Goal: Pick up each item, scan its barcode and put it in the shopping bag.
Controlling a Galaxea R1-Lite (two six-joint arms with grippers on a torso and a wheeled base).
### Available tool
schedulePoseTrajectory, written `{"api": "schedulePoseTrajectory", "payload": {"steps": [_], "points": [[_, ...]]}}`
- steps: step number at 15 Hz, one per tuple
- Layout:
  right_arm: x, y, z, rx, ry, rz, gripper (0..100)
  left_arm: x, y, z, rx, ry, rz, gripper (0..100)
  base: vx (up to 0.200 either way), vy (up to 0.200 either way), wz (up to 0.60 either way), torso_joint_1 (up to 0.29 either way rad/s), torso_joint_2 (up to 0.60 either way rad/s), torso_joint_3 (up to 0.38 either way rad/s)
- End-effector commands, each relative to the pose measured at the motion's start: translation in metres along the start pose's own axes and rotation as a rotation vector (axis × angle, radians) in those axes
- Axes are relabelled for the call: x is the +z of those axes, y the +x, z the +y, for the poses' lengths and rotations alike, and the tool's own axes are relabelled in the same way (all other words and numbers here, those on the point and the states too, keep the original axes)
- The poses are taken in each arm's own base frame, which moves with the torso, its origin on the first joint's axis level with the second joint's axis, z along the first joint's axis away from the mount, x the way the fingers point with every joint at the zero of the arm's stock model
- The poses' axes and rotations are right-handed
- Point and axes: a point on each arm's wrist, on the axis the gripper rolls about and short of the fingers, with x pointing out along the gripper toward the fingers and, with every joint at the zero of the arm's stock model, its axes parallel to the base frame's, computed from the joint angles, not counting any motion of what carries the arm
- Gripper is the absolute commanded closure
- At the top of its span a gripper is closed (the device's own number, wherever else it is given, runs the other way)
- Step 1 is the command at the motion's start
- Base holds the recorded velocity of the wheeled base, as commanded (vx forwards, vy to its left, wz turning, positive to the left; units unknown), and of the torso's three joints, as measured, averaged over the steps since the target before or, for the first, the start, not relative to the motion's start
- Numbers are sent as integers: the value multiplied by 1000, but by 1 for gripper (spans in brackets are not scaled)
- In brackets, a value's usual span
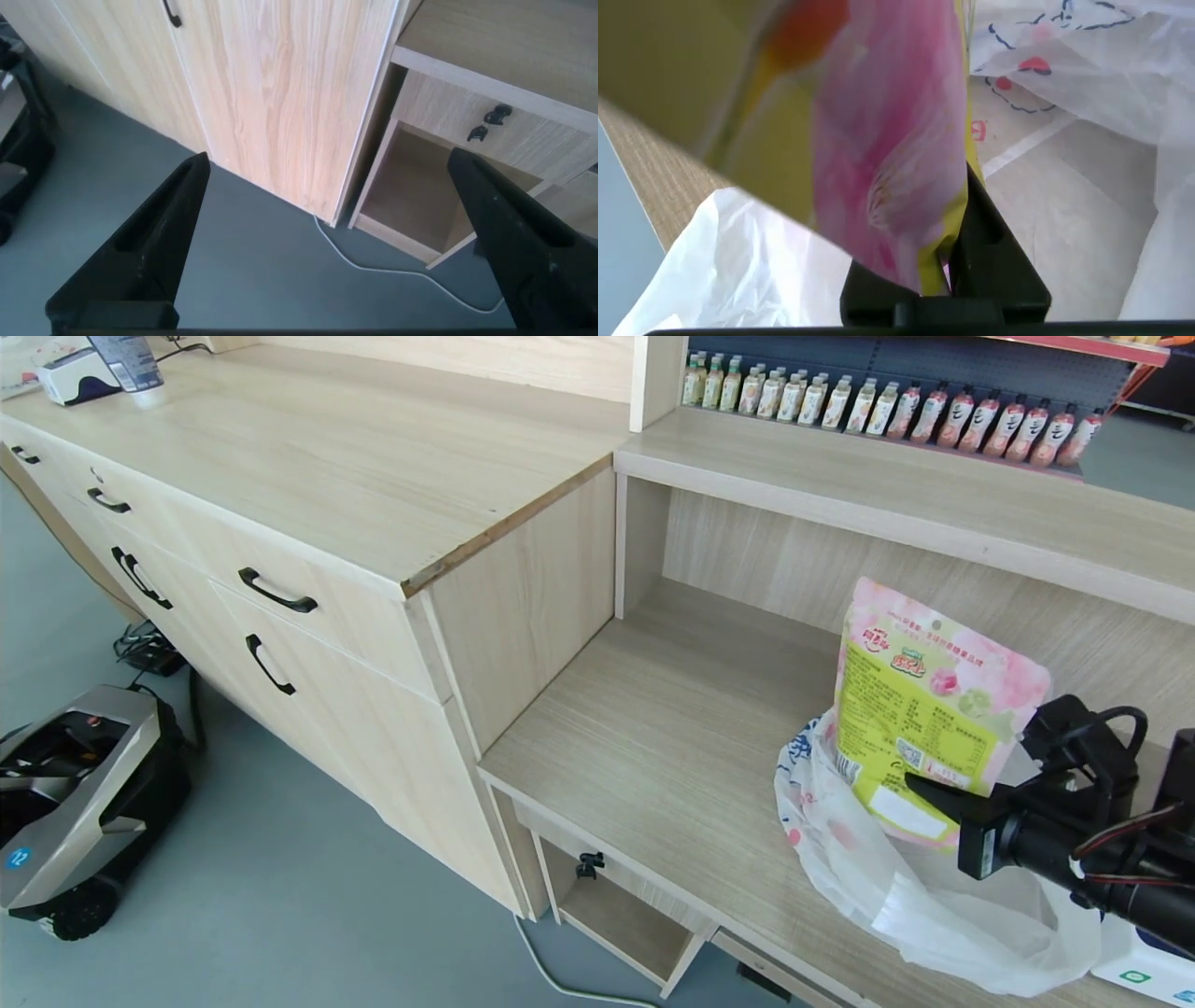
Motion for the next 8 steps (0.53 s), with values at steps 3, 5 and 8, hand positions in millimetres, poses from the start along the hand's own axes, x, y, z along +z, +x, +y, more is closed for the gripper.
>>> {"api": "schedulePoseTrajectory", "payload": {"steps": [3,5,8], "points": [[-17,8,2,17,18,72,100,0,0,0,0,0,0,0,0,0,0,0,0,0],[-20,4,4,21,15,82,100,0,0,0,0,0,0,0,0,0,0,0,0,0],[-26,2,5,24,22,109,100,0,0,0,0,0,0,0,0,0,0,0,0,0]]}}
